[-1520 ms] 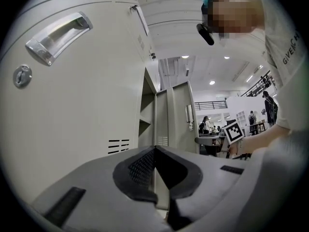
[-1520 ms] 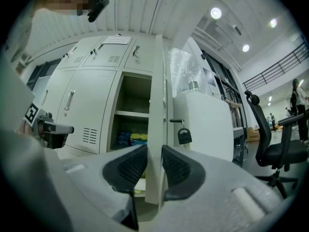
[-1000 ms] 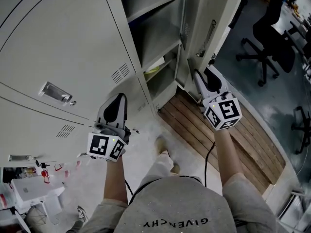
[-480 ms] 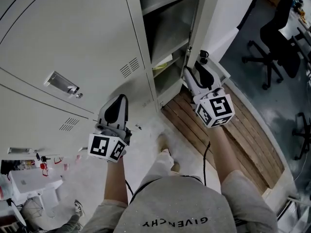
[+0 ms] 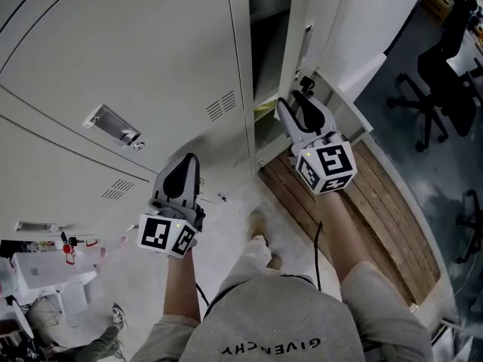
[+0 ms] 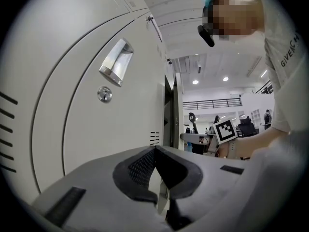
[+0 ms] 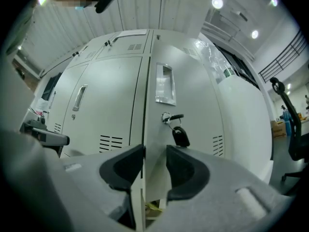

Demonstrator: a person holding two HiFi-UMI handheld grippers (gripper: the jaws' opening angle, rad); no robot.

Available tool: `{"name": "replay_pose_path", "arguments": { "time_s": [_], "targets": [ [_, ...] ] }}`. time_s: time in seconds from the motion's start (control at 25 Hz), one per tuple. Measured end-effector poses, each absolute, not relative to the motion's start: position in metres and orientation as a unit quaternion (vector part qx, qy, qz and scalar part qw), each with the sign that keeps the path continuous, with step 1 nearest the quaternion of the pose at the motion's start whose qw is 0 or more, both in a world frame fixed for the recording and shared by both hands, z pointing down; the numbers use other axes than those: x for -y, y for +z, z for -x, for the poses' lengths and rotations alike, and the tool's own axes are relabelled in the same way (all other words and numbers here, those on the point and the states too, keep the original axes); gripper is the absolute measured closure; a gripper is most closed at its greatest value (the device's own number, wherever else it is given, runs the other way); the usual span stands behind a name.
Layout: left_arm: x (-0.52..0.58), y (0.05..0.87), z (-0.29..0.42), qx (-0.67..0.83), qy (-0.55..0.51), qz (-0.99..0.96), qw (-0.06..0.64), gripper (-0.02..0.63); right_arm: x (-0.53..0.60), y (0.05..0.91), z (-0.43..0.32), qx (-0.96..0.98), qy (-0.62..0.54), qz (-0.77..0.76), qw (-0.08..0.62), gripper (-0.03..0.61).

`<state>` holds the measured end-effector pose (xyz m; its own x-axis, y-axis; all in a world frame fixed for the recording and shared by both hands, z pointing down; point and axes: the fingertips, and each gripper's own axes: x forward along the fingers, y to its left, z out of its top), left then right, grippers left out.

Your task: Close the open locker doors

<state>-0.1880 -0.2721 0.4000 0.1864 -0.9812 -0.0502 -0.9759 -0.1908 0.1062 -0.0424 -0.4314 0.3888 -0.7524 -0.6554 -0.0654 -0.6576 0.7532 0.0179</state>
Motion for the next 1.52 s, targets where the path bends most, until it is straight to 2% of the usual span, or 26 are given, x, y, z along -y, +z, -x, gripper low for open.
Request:
{"name": "replay_pose_path", "arguments": {
  "time_s": [0.6, 1.52],
  "targets": [
    [0.267, 0.400, 0.200, 0.626, -0.049, -0.778, 0.021, 0.617, 0.457, 0.388, 0.096, -0.945, 0.010, 0.324, 0.035, 0.440],
    [0.284, 0.407, 0.191, 0.611, -0.044, -0.790, 0.025, 0.617, 0.461, 0.393, 0.103, -0.955, 0.001, 0.292, 0.050, 0.446]
  ]
}}
